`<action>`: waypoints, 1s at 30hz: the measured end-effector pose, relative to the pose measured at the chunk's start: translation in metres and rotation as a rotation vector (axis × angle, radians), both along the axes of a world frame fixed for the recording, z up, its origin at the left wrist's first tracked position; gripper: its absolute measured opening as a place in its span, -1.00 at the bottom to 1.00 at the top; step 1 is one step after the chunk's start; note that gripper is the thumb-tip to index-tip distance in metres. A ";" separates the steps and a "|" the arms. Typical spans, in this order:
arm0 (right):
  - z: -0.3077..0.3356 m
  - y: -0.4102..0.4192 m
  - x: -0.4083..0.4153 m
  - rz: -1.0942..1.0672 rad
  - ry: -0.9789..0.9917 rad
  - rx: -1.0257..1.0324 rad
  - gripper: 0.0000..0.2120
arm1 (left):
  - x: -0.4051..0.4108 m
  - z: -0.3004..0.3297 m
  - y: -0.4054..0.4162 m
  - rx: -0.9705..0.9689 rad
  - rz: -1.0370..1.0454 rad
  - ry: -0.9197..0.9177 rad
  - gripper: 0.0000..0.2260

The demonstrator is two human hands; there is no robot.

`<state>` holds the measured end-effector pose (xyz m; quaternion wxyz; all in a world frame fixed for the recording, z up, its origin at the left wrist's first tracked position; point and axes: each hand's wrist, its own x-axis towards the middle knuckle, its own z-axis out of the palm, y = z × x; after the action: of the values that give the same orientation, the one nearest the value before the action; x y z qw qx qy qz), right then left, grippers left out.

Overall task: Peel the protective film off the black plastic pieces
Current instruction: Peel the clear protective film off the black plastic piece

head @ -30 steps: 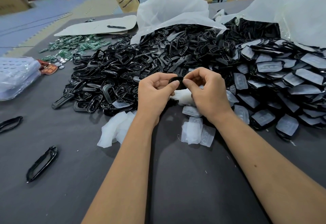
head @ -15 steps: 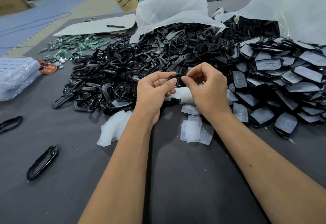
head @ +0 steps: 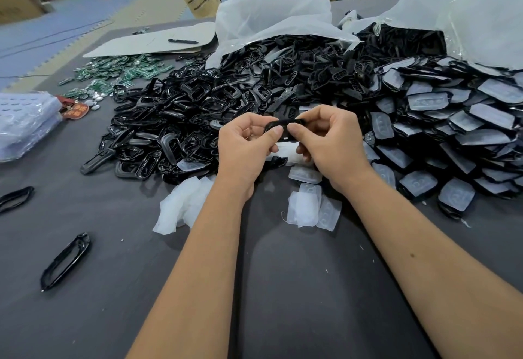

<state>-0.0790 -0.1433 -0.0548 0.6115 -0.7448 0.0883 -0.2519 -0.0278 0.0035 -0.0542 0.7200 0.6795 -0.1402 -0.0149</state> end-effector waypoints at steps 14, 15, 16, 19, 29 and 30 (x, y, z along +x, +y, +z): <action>0.016 0.006 -0.003 -0.143 -0.037 -0.464 -0.84 | 0.003 -0.002 0.002 0.160 0.021 -0.086 -0.89; 0.017 0.006 -0.003 -0.147 -0.035 -0.491 -0.82 | 0.002 -0.002 0.002 0.159 0.021 -0.103 -0.89; 0.018 0.005 -0.003 -0.161 -0.035 -0.531 -0.80 | 0.002 -0.001 0.001 0.152 0.024 -0.121 -0.89; 0.031 -0.001 -0.007 -0.148 -0.001 -0.599 -0.63 | 0.003 0.001 0.002 0.101 0.064 -0.146 -0.88; 0.074 0.010 -0.024 0.642 0.785 -1.034 -0.63 | 0.007 0.002 0.002 -0.092 0.153 0.011 -0.83; 0.073 0.012 -0.024 0.646 0.771 -1.051 -0.68 | 0.008 0.002 0.002 -0.106 0.164 0.028 -0.83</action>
<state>-0.1033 -0.1317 0.0181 0.1423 -0.9649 -0.0595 0.2125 -0.0199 0.0060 -0.0518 0.7555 0.6495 -0.0746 0.0421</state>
